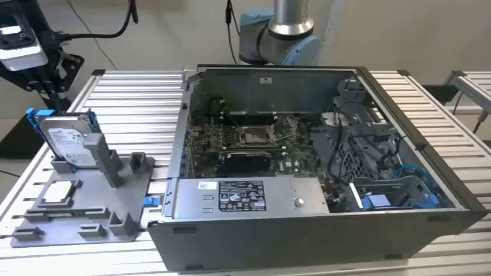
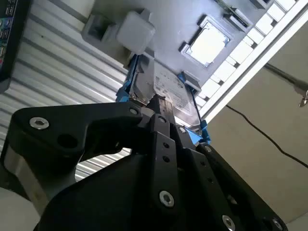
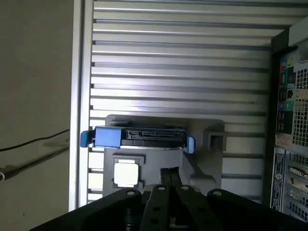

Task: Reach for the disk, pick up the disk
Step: 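Reach for the disk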

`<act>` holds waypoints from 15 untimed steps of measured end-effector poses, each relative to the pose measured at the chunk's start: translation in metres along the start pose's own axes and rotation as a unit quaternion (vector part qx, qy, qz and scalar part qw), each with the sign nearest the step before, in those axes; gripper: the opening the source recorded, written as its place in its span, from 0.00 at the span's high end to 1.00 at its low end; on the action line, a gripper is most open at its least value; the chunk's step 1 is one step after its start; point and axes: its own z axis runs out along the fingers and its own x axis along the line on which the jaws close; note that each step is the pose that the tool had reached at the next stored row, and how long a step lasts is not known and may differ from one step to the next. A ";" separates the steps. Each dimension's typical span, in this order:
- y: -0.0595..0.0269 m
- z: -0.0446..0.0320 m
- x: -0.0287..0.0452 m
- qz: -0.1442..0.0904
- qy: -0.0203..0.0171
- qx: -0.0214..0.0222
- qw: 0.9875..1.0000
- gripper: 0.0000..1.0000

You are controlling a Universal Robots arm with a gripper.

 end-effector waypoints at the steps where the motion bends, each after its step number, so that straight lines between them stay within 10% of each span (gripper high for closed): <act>1: 0.0000 0.0000 0.0000 0.000 0.000 0.000 1.000 1.00; 15: 0.0026 0.0001 0.0000 0.000 0.000 0.000 1.000 1.00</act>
